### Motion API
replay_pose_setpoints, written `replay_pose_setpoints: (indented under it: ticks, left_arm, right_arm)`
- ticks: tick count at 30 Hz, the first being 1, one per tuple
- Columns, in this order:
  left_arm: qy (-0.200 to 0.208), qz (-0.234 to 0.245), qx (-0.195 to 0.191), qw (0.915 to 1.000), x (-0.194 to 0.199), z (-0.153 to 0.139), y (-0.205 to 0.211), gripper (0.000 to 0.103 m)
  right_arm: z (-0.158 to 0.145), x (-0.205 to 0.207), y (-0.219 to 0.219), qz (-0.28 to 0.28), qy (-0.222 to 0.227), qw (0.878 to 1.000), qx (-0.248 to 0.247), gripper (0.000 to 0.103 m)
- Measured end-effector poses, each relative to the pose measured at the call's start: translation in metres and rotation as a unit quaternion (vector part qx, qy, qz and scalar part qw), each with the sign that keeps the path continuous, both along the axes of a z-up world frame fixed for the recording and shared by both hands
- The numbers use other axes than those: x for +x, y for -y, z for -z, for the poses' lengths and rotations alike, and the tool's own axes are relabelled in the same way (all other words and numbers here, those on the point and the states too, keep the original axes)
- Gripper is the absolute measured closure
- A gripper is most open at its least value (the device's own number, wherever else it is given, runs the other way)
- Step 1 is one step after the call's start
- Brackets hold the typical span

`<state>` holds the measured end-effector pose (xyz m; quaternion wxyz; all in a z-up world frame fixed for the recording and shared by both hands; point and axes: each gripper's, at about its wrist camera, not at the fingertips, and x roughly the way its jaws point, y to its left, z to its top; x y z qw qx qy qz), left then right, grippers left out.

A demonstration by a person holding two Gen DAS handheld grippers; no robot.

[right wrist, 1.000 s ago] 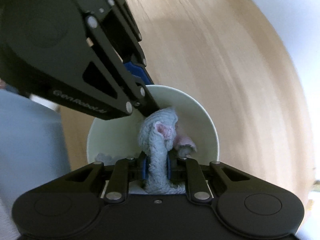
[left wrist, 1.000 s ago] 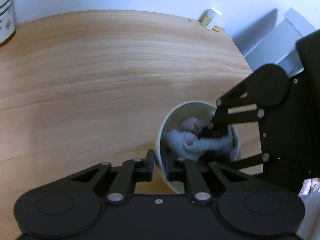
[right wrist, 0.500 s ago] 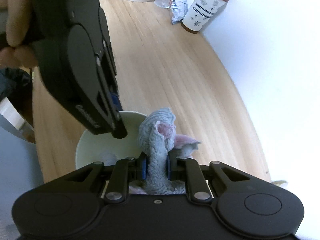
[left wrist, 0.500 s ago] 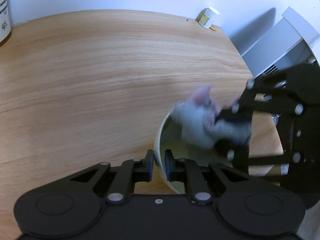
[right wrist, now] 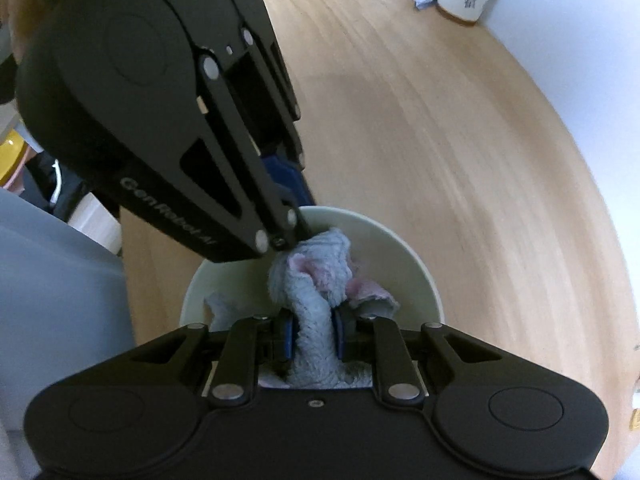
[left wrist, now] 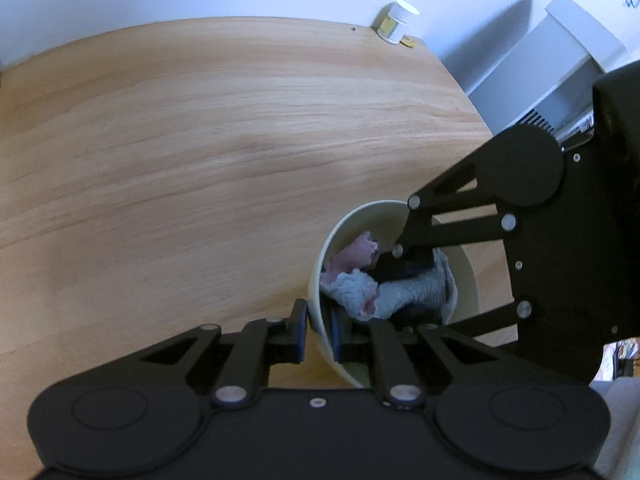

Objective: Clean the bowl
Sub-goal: 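Scrub the bowl's inside with the cloth in the right tool while the left tool holds the rim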

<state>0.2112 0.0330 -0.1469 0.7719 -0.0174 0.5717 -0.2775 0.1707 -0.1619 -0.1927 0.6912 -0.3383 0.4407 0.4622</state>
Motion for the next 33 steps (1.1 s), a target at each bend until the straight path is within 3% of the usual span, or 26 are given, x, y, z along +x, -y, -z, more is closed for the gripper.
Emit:
replay_pose_setpoints:
  ticks: [7,9,13,17,20,21,24,29,31,33]
  left_arm:
    - [0.005,0.019,0.012,0.9997,0.005,-0.001,0.004,0.092]
    - [0.005,0.013,0.011,0.9998,0.005,0.001,0.006,0.092]
    - [0.002,-0.004,0.006,1.0,0.008,0.002,0.004,0.092]
    - [-0.016,-0.034,-0.014,0.9992,0.011,0.006,-0.002,0.091]
    - [-0.03,-0.057,-0.027,0.9976,0.015,0.008,-0.004,0.092]
    - [-0.032,-0.062,-0.029,0.9971,0.016,0.008,-0.004,0.092]
    - [-0.037,-0.076,-0.033,0.9959,0.018,0.009,-0.003,0.094]
    - [-0.034,-0.072,-0.016,0.9967,0.016,0.011,0.003,0.095]
    - [-0.034,-0.07,-0.011,0.9969,0.014,0.014,0.006,0.095]
    - [-0.032,-0.063,-0.005,0.9975,0.014,0.014,0.009,0.095]
  right_arm:
    - [-0.01,-0.024,0.006,0.002,0.069,0.998,0.008,0.085]
    - [-0.033,-0.021,0.024,0.008,0.082,0.997,0.009,0.085]
    - [-0.054,-0.013,0.011,0.024,0.118,0.993,0.015,0.085]
    - [-0.077,-0.009,0.019,0.076,0.079,0.993,0.041,0.083]
    - [-0.07,0.002,0.02,0.143,0.027,0.986,0.075,0.082]
    - [-0.055,-0.01,0.016,0.155,0.015,0.984,0.083,0.082]
    - [-0.035,0.011,0.01,0.224,-0.095,0.962,0.121,0.082]
    - [-0.015,0.026,0.02,0.263,-0.2,0.933,0.144,0.082]
    - [-0.008,0.032,0.009,0.248,-0.195,0.94,0.127,0.082]
    - [-0.004,0.033,-0.012,0.209,-0.162,0.961,0.085,0.082]
